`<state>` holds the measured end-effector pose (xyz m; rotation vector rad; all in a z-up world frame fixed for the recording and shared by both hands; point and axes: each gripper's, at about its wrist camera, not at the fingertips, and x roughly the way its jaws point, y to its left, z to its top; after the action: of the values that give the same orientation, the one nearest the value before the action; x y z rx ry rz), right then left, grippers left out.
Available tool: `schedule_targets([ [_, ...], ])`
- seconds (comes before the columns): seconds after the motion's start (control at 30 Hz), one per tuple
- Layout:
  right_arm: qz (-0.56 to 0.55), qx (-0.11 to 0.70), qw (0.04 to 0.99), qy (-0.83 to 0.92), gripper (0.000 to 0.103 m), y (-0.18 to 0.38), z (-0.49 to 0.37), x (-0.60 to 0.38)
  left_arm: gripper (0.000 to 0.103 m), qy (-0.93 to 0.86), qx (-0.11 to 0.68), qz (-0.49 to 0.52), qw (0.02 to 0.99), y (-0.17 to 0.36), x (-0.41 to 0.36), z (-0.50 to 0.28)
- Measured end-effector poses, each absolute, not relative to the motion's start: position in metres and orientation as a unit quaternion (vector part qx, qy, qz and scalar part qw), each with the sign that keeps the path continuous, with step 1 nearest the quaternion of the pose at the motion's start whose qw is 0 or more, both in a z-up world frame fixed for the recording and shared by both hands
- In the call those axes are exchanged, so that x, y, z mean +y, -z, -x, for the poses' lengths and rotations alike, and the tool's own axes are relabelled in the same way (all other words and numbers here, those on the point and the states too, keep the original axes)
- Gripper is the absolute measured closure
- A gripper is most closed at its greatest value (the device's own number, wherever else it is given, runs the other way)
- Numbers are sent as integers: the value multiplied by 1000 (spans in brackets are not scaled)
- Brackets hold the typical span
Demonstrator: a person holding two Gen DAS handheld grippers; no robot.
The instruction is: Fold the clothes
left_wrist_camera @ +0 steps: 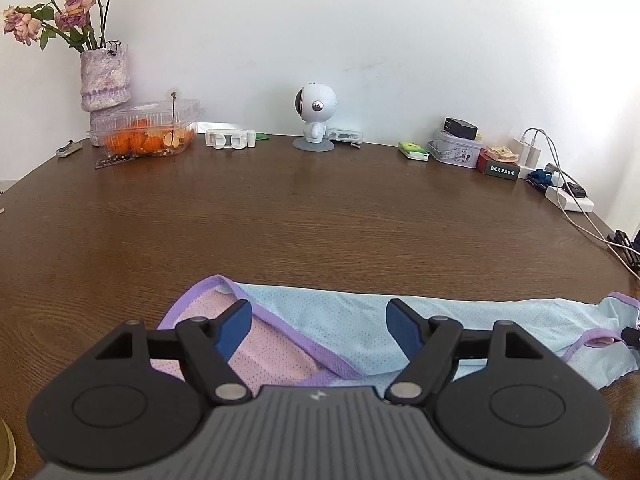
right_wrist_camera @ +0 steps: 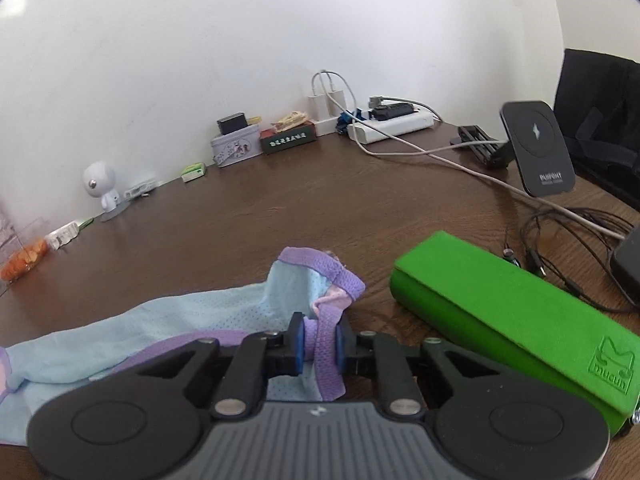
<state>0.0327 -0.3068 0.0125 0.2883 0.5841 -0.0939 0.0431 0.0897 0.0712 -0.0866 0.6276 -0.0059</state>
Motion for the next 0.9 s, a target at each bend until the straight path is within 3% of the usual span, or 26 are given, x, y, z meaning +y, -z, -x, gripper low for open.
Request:
schedule_targets([
  [0.2, -44, 236, 964, -115, 90, -74, -27, -211, 23, -1, 283, 59, 957, -90, 97, -19],
  [0.33, 5, 270, 947, -173, 88, -52, -40, -131, 21, 1, 272, 87, 958, -98, 102, -3],
  [0.47, -43, 323, 919, -222, 68, -31, -50, -98, 21, -15, 276, 80, 958, -95, 105, 10],
  [0.53, -33, 305, 920, -244, 49, -41, -37, -94, 21, -27, 283, 82, 955, -91, 111, 13],
  [0.6, -15, 264, 932, -249, 42, -59, -18, -101, 21, -38, 295, 91, 950, -86, 118, 13],
  [0.73, -34, 189, 960, -203, 45, -91, -8, -151, 21, -60, 320, 103, 940, -72, 129, 10],
  [0.77, -30, 204, 962, -178, 48, -89, -19, -160, 21, -62, 325, 106, 938, -68, 131, 9],
  [0.83, -42, 251, 957, -139, 69, -76, -45, -179, 21, -67, 332, 108, 935, -61, 133, 8],
  [0.9, -65, 329, 931, -143, 75, -49, -77, -192, 21, -76, 339, 107, 932, -57, 134, 9],
])
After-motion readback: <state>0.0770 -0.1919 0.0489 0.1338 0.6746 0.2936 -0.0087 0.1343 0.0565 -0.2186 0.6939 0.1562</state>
